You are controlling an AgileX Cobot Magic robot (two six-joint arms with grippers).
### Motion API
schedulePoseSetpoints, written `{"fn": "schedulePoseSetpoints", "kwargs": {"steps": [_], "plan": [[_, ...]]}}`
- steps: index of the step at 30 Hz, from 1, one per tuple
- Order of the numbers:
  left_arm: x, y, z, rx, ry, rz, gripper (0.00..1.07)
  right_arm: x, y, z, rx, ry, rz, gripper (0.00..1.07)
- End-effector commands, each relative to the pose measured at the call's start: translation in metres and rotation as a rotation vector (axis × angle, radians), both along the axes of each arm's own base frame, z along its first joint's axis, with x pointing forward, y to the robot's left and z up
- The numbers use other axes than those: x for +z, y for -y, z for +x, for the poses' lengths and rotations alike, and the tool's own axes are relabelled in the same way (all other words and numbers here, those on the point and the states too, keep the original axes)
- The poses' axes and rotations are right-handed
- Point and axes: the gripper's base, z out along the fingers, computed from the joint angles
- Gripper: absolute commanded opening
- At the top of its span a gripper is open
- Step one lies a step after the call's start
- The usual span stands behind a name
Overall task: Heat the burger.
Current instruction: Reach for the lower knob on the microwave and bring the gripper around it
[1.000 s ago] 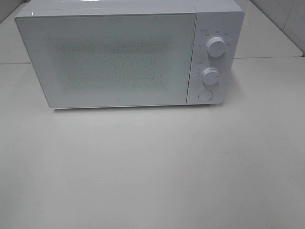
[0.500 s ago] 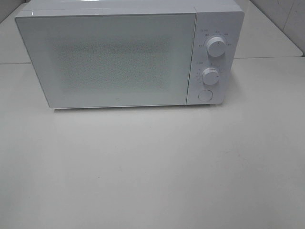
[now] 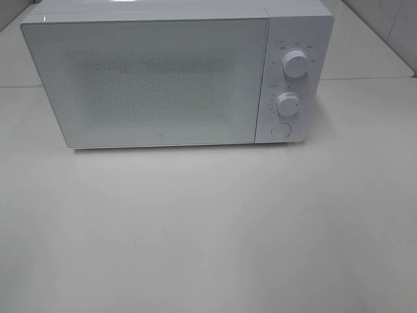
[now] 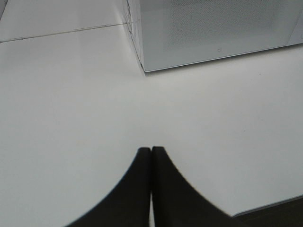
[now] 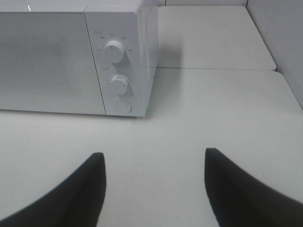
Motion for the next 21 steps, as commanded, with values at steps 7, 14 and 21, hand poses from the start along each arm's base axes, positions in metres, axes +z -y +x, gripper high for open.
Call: {"fn": "schedulePoseSetpoints", "kwargs": {"steps": [7,14,21], "plan": [[0.000,-0.001,-0.002,0.002,0.037,-0.010,0.00,0.015,-0.006,0.049,-0.009,0.072,0.004,0.58],[0.000,-0.001,-0.002,0.002,0.037,-0.010,0.00,0.013,-0.012,0.086,-0.007,0.041,0.000,0.58],[0.000,-0.001,-0.002,0.002,0.037,-0.010,0.00,0.007,-0.016,0.118,-0.005,0.022,-0.003,0.58]]}}
